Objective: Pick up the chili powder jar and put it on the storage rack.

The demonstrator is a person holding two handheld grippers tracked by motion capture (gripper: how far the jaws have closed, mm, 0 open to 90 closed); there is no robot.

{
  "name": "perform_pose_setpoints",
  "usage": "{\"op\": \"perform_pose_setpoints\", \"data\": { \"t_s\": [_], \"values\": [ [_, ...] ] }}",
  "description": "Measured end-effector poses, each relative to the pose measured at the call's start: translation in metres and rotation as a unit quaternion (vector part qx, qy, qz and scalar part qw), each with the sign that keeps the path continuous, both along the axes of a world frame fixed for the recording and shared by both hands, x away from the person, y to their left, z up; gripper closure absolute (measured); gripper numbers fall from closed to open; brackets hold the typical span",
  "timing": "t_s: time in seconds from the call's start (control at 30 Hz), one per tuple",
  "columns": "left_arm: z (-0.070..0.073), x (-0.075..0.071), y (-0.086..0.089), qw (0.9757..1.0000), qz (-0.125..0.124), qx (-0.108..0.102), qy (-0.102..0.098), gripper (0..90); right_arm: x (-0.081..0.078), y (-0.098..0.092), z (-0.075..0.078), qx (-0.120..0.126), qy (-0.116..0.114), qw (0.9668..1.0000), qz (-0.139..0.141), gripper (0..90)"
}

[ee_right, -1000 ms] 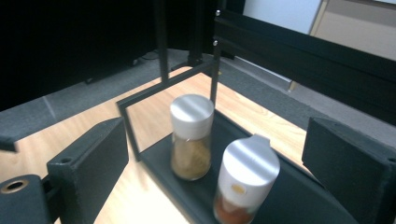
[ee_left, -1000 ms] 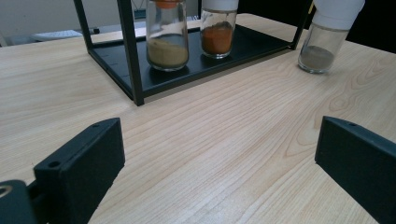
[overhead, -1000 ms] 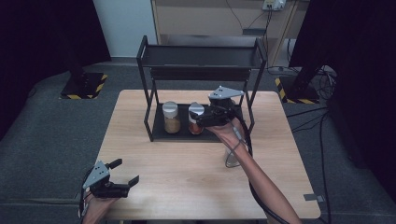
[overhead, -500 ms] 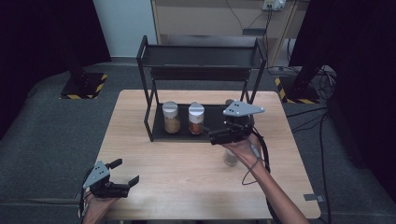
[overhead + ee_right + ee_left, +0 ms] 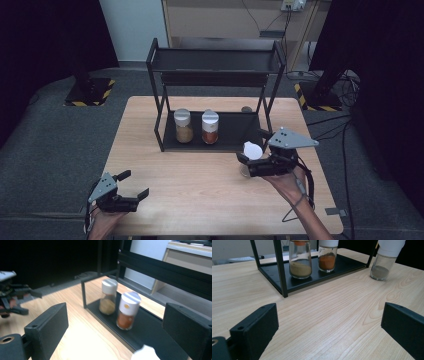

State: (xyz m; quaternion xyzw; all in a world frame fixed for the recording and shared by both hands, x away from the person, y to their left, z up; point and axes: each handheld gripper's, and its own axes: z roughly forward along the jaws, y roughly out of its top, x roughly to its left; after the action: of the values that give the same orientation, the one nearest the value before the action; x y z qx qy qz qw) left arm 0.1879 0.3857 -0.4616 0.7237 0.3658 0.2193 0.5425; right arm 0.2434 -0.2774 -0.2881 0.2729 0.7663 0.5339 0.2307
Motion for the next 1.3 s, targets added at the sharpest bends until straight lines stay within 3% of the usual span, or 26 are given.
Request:
{"op": "perform_pose_setpoints", "data": {
  "t_s": [0.57,0.8,1.13,1.3],
  "values": [
    [-0.001,-0.001,0.001,1.0,-0.001,-0.003,-0.003,0.1,-0.031,-0.047,-0.032,0.022,0.014,0.9986,-0.045,6.6],
    [-0.001,-0.001,0.001,1.0,-0.002,-0.005,-0.005,0.1,-0.041,-0.063,-0.052,0.014,0.021,0.9964,-0.081,6.5],
    [-0.002,-0.001,0.002,0.9999,-0.004,-0.009,-0.009,0.2,-0.055,-0.079,-0.082,0.022,0.031,0.9938,-0.105,6.7],
    [-0.002,-0.001,0.003,0.9999,-0.005,-0.009,-0.008,0.2,-0.06,-0.081,-0.096,0.011,0.035,0.9926,-0.116,6.4]
  ]
}}
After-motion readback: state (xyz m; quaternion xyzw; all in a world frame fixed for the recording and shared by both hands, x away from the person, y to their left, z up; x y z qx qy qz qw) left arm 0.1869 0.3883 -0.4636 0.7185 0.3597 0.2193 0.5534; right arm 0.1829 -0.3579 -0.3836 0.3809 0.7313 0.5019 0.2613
